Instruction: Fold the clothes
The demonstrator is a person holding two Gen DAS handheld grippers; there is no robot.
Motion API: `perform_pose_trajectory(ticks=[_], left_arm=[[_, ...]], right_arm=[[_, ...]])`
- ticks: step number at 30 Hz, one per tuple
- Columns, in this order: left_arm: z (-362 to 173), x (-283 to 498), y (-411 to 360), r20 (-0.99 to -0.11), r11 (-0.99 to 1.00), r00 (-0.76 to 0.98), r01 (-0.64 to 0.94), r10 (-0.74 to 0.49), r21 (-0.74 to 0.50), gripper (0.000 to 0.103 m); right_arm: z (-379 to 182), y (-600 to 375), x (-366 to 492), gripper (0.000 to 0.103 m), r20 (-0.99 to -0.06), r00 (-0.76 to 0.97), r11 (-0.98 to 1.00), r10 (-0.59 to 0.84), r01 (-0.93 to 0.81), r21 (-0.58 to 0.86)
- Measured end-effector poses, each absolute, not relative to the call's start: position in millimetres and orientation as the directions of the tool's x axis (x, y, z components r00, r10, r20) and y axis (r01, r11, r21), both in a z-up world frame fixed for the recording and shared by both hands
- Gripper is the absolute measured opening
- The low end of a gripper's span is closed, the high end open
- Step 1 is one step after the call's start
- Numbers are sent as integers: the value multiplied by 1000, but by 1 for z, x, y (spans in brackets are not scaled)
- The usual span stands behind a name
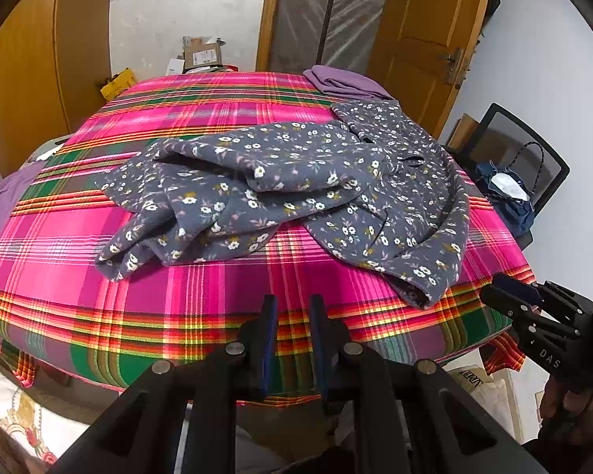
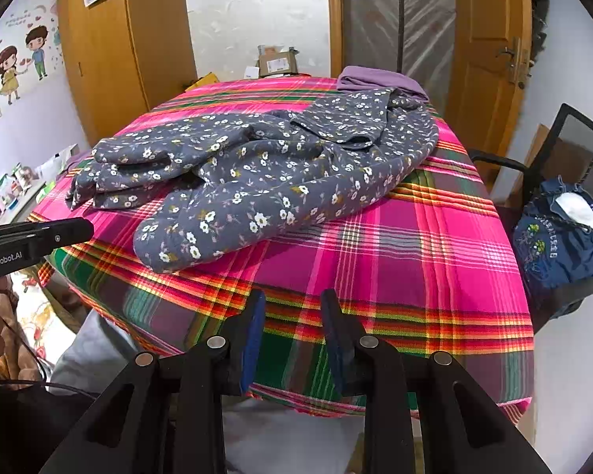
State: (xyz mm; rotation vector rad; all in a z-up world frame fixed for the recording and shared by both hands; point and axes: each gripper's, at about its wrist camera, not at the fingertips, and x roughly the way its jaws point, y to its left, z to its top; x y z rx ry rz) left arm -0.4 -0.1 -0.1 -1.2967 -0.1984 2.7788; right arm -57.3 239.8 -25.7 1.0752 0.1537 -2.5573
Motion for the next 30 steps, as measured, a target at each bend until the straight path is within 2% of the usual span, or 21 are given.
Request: perform_pose_trajectory(ticks=[30], left_arm=[[-1,0,4,-781,-994,-622,33,60,-102,17]], right_arm=[[-29,242,-62,30,-718,-632,-928,-292,368,54]])
